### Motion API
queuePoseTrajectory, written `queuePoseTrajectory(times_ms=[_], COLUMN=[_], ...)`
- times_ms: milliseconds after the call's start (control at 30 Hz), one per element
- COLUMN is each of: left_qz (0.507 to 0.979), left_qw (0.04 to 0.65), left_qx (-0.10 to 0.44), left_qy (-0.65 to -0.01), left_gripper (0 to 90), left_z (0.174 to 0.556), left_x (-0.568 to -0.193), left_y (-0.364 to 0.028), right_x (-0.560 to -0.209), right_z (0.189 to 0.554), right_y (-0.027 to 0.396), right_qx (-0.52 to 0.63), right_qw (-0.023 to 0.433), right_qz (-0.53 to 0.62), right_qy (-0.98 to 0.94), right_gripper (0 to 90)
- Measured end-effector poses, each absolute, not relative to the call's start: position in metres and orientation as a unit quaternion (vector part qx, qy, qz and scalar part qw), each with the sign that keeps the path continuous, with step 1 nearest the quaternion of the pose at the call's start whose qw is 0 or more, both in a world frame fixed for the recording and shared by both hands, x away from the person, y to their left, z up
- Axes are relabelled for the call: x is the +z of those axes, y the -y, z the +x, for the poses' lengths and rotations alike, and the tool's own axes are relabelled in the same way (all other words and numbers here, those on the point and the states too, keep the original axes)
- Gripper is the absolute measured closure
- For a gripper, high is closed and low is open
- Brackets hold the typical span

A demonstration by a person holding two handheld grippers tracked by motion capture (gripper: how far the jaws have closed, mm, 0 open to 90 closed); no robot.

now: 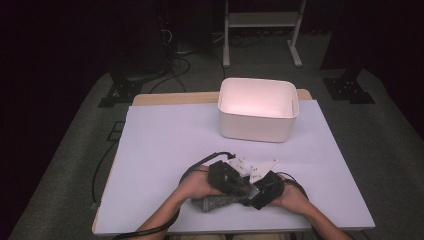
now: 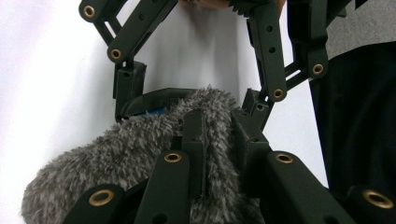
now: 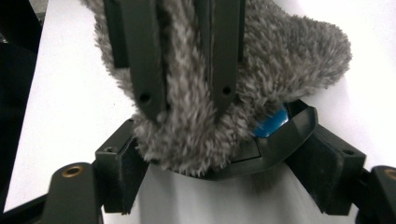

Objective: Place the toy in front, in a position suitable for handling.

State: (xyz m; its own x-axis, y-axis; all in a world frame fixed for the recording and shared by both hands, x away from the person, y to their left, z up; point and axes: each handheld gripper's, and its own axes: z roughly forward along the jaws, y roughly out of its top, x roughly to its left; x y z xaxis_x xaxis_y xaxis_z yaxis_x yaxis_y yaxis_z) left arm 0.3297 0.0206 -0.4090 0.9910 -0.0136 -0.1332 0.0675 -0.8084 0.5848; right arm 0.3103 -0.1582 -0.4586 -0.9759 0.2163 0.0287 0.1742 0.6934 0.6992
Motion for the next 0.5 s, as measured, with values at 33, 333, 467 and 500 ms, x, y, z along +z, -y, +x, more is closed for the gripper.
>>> queuePoseTrajectory(times_ms=[33,333,467,500], left_qz=[0.947,0.949,0.948,0.947], left_qw=[0.313,0.31,0.31,0.313], left_qx=[-0.067,-0.042,-0.052,-0.056], left_qy=[-0.019,-0.032,-0.037,-0.04], left_gripper=[77.5,77.3,76.5,76.3], left_z=[0.331,0.34,0.345,0.346], left_x=[-0.409,-0.406,-0.408,-0.408], left_y=[-0.023,-0.017,-0.015,-0.018], right_x=[-0.459,-0.459,-0.46,-0.46], right_z=[0.31,0.309,0.309,0.309], right_y=[0.158,0.157,0.158,0.158], right_qx=[0.377,0.377,0.38,0.38], right_qw=[0.03,0.031,0.032,0.032], right_qz=[0.105,0.109,0.108,0.109], right_qy=[-0.92,-0.919,-0.918,-0.918], right_gripper=[23.5,23.4,23.4,23.4])
